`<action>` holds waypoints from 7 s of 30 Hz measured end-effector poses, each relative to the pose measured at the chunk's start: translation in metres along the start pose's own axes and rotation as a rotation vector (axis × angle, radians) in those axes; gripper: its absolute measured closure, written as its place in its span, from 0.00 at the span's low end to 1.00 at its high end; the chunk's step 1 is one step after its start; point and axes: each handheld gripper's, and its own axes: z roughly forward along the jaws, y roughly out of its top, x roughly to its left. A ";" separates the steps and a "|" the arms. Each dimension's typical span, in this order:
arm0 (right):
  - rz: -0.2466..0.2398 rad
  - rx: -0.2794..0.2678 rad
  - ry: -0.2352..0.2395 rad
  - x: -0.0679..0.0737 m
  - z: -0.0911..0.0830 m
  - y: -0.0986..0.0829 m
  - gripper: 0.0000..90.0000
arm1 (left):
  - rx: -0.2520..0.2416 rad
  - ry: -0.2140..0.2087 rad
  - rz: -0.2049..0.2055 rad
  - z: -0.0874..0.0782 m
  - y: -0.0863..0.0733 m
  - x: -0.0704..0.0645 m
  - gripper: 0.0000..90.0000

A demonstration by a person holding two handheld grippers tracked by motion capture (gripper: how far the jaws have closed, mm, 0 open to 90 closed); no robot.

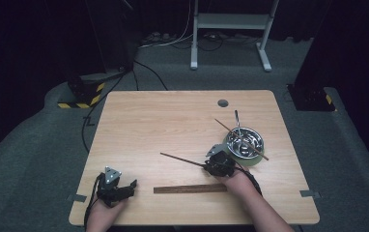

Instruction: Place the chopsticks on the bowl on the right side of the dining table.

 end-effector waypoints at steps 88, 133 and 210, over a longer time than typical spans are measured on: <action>0.021 -0.147 -0.205 -0.048 -0.098 -0.022 0.93 | 0.006 -0.001 0.009 0.000 0.000 0.000 0.20; 0.099 -0.111 -0.294 -0.087 -0.087 -0.036 0.78 | 0.000 -0.002 0.004 0.000 0.000 0.000 0.20; 0.067 -0.058 -0.235 -0.088 -0.077 -0.044 0.85 | -0.002 -0.002 0.003 -0.002 -0.001 -0.001 0.20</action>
